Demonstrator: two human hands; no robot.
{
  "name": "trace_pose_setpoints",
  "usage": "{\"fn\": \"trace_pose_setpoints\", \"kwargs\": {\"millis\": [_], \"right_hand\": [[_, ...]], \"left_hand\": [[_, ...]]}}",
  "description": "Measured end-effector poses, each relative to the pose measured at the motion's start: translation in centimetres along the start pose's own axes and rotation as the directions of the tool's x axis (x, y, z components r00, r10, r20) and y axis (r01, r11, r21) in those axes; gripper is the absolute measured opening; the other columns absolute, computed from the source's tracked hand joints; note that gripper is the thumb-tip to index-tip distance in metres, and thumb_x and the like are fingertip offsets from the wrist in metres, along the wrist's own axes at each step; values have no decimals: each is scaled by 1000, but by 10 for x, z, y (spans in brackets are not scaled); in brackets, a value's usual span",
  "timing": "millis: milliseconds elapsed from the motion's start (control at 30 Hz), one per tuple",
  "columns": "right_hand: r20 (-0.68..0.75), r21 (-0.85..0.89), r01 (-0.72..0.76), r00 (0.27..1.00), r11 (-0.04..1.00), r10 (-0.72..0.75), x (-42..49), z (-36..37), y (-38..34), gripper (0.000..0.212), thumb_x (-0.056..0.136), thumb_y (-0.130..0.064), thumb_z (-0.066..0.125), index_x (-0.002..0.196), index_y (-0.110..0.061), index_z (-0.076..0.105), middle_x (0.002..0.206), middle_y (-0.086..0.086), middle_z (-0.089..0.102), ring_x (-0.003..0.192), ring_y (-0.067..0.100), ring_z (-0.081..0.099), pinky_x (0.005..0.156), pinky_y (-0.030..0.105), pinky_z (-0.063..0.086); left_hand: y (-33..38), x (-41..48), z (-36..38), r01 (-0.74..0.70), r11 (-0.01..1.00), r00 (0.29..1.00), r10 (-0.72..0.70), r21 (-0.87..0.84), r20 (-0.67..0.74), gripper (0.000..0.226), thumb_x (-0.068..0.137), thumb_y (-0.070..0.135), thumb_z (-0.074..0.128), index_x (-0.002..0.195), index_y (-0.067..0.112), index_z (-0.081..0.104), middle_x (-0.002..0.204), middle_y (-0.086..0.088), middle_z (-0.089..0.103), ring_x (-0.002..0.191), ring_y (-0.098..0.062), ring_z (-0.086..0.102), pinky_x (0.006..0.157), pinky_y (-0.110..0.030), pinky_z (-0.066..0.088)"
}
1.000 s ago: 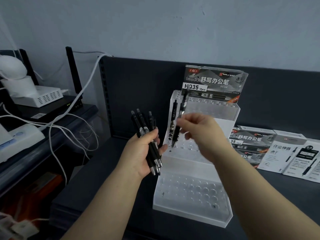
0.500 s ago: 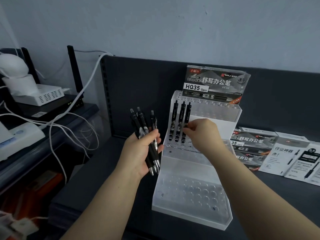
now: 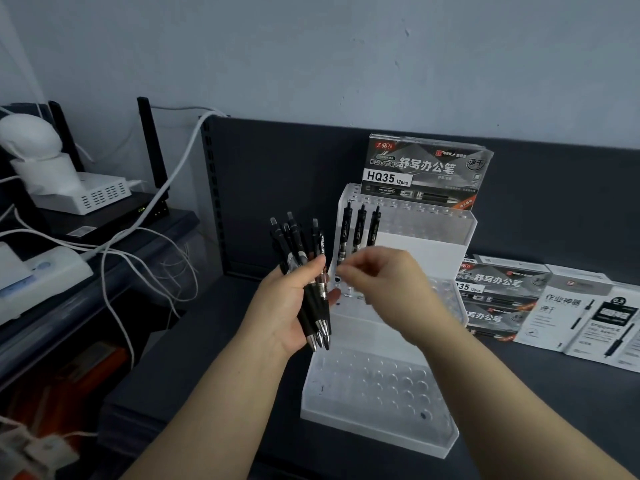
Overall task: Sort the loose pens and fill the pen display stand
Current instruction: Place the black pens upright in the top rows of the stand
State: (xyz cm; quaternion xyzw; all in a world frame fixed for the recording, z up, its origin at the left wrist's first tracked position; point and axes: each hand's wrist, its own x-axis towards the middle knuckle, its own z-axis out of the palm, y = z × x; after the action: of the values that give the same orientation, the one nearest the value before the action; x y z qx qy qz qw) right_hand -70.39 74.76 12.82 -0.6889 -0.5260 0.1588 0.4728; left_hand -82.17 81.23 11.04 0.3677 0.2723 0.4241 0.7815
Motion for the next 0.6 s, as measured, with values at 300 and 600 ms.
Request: {"fn": "trace_pose_setpoints", "kwargs": {"millis": [300, 600], "right_hand": [[56, 244, -116, 993, 963, 105, -1, -17, -3, 11, 86, -17, 65, 79, -8, 68, 62, 1, 60, 52, 11, 46, 49, 19, 41], [-327, 73, -55, 942, 996, 75, 37, -36, 28, 13, 85, -24, 66, 94, -14, 68, 80, 1, 69, 71, 18, 65, 74, 38, 56]], "left_hand": [[-2, -9, 7, 7, 998, 999, -9, 59, 42, 5, 86, 13, 64, 86, 9, 67, 66, -1, 66, 63, -13, 64, 65, -33, 57], [-6, -12, 6, -18, 996, 998, 23, 90, -53, 18, 89, 25, 61, 89, 8, 65, 63, -1, 64, 52, -11, 56, 48, -23, 50]]}}
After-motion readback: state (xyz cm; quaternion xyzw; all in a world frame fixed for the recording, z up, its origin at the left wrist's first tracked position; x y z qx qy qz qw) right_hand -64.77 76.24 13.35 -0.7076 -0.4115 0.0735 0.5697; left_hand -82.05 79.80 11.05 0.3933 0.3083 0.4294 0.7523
